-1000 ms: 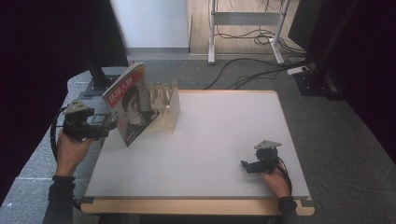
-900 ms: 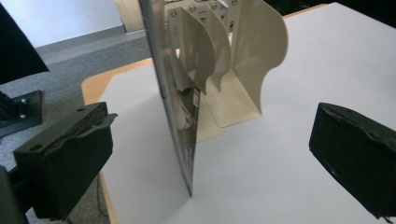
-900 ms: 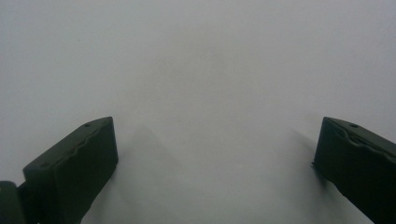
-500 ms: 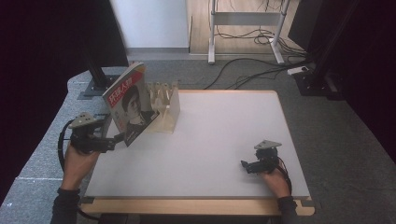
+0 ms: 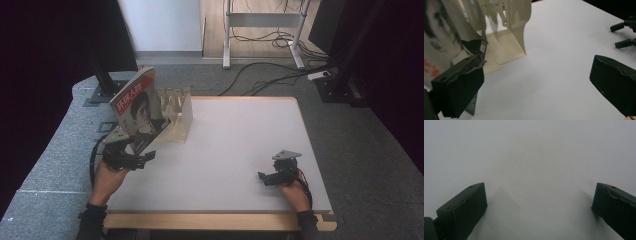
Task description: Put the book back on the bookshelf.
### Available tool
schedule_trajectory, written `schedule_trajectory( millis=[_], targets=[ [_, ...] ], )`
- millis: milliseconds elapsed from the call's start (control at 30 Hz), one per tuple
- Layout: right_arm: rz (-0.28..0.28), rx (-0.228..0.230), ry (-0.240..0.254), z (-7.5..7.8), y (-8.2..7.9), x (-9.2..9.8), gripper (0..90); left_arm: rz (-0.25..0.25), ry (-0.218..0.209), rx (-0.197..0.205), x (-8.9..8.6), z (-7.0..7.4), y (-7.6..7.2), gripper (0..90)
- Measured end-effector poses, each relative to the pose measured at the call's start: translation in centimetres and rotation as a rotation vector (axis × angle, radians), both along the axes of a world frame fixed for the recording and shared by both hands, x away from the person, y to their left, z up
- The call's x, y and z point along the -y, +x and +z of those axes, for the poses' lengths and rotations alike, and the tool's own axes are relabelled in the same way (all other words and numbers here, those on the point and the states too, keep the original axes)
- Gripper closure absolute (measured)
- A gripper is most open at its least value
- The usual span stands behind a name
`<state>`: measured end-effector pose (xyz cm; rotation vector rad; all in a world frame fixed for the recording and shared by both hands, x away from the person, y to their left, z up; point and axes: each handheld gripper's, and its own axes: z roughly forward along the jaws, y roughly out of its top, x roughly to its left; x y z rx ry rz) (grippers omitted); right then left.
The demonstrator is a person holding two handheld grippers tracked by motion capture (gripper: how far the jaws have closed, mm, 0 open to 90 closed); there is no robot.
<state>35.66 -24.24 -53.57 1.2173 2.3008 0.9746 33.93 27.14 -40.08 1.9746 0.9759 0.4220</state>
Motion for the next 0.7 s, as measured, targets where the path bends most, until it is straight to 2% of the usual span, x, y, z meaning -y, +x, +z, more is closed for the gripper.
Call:
schedule_trajectory(
  millis=[333, 500, 700],
  targets=[
    [0.001, 0.0, 0.0, 0.0, 0.0, 0.0, 0.0, -0.074, 0.032, -0.029, 3.5, -3.2, 1.0, 0.0],
    [0.002, 0.001, -0.001, 0.0, 0.0, 0.0, 0.0, -0.088, 0.04, -0.039, 4.7, -5.0, 1.4, 0.0],
    [0.002, 0.0, -0.001, 0.0, 0.0, 0.0, 0.0, -0.098, 0.064, -0.07, 5.8, -7.5, 1.6, 0.0]
  ],
)
